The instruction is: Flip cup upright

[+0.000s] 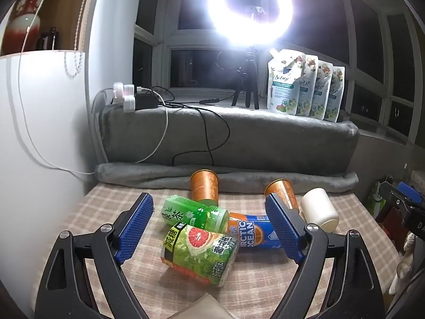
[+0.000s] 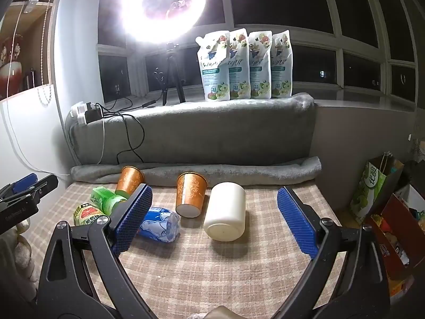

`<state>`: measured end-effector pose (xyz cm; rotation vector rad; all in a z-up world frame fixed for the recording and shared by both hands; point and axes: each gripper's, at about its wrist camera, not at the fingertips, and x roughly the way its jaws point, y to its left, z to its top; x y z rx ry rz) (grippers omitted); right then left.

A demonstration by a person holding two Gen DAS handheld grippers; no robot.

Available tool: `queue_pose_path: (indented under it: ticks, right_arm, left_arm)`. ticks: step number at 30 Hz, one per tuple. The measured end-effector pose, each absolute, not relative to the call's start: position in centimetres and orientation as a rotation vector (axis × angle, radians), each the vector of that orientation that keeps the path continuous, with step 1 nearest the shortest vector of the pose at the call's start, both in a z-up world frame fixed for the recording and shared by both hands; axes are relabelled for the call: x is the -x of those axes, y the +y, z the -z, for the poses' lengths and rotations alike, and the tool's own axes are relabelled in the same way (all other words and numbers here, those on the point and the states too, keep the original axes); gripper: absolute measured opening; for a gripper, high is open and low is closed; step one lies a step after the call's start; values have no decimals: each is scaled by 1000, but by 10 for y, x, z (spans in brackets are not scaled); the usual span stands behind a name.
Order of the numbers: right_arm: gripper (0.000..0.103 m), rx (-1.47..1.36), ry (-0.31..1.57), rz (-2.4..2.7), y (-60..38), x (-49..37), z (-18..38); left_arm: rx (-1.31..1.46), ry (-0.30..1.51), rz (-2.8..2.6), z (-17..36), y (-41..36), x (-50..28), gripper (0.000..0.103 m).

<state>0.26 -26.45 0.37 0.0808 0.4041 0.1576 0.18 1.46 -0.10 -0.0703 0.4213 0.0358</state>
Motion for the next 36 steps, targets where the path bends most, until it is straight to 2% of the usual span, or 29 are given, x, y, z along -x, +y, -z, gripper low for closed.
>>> queue_pose_path:
  ticks: [36]
  right_arm:
    - [97,-72,405,-160,-260,-5,-2]
  left_arm:
    - [58,422,-35,-2,7,-1,87]
